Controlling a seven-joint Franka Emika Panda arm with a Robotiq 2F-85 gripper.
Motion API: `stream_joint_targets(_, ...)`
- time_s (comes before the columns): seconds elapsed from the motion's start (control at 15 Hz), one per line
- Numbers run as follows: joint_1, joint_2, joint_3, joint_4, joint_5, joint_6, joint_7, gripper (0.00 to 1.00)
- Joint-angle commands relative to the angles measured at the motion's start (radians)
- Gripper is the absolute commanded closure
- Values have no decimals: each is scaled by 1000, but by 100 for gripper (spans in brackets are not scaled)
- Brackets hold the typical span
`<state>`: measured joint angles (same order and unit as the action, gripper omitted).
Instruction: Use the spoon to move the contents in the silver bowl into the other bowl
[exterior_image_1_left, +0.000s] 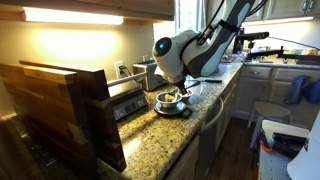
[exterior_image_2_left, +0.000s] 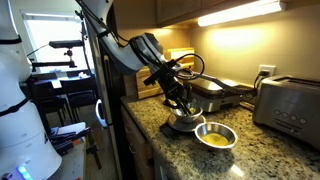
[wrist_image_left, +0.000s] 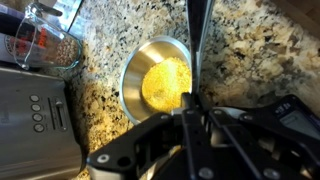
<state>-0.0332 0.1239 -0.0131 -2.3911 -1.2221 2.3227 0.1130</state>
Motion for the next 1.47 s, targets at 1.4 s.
stream_joint_targets(1.4, 44, -80, 41, -85, -136, -144, 338, 93)
